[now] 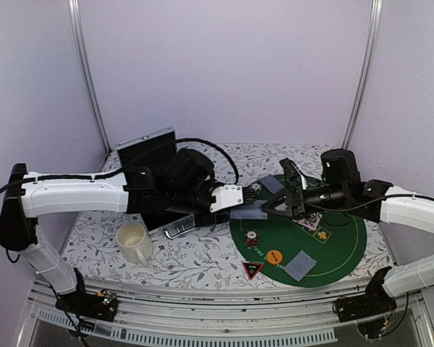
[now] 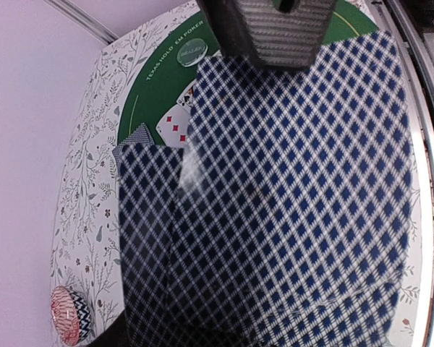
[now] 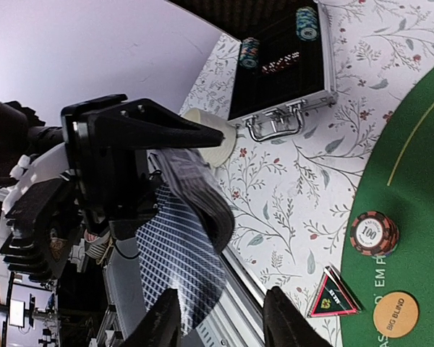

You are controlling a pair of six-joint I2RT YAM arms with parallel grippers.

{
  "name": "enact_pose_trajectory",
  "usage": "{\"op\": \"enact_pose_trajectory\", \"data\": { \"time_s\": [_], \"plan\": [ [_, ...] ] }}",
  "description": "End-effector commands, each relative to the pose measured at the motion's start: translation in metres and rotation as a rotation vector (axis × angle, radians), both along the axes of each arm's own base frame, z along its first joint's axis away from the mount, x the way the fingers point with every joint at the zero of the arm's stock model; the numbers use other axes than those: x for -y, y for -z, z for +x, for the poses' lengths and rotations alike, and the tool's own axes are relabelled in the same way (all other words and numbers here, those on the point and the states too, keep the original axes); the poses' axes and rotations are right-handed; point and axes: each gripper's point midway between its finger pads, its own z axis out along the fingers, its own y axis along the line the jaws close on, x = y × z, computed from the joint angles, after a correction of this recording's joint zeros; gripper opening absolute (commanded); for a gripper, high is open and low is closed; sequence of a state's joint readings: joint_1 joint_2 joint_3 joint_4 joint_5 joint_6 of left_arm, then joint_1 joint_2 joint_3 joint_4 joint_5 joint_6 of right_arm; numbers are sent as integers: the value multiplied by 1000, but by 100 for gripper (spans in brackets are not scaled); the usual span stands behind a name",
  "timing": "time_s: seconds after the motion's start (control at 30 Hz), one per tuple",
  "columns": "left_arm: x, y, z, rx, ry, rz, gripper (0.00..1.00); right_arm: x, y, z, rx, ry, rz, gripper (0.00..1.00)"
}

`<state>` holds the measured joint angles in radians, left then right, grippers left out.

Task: Distribute texas hold em gaming equipment
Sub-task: Pick up the poker card from the face-down deck piles, then place the poker card in the community card area.

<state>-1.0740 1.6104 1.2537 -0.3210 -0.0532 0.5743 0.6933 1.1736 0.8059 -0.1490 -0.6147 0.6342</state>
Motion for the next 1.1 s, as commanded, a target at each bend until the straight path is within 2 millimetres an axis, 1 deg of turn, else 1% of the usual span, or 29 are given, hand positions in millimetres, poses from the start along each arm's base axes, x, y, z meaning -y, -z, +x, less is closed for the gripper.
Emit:
{"op": "enact_pose_trajectory", "data": {
  "time_s": [0.0, 0.1, 0.17, 0.27, 0.33, 0.43, 0.5, 0.57, 0.63, 0.67, 0.77, 0.83, 0.87, 0.93, 1.0, 1.07],
  "plan": [
    [-5, -11, 3, 1, -6, -31, 47, -11, -25, -3, 23, -56, 120, 34],
    [-5, -11, 4, 2, -6, -33, 47, -14, -21, -3, 6, -71, 113, 23],
    [-5, -11, 3, 2, -5, -33, 47, -16, -16, -3, -10, -78, 105, 18],
    [-7, -11, 3, 4, -7, -32, 47, -15, -12, -3, -20, -74, 86, 4],
    [-9, -11, 2, 4, -8, -32, 47, -12, -15, -1, -5, -64, 73, 2],
    [-14, -10, 2, -2, -15, -32, 47, -5, -32, 2, 42, -62, 43, 2],
    [-18, -7, 3, -9, -25, -31, 48, 6, -49, 10, 101, -43, -16, 2],
    [-23, -6, 5, -20, -43, -33, 47, 25, -64, 23, 188, -16, -113, 2],
    [-27, -8, 7, -42, -73, -48, 47, 46, -75, 33, 209, 7, -216, 2],
    [-29, -10, 7, -54, -86, -55, 47, 56, -90, 42, 278, 19, -263, 2],
    [-34, -19, 1, -92, -97, -68, 48, 88, -94, 58, 356, 50, -436, 2],
    [-39, -22, -2, -100, -101, -65, 48, 109, -84, 67, 385, 63, -564, 2],
    [-43, -21, -4, -102, -104, -59, 48, 117, -75, 69, 379, 53, -619, 2],
    [-49, -22, -6, -96, -111, -53, 48, 133, -50, 70, 375, -5, -743, 2],
    [-55, -25, -9, -91, -111, -52, 48, 150, -19, 67, 330, -70, -863, 2],
    [-60, -31, -13, -89, -104, -66, 48, 163, 10, 54, 252, -152, -937, 2]
  ]
}}
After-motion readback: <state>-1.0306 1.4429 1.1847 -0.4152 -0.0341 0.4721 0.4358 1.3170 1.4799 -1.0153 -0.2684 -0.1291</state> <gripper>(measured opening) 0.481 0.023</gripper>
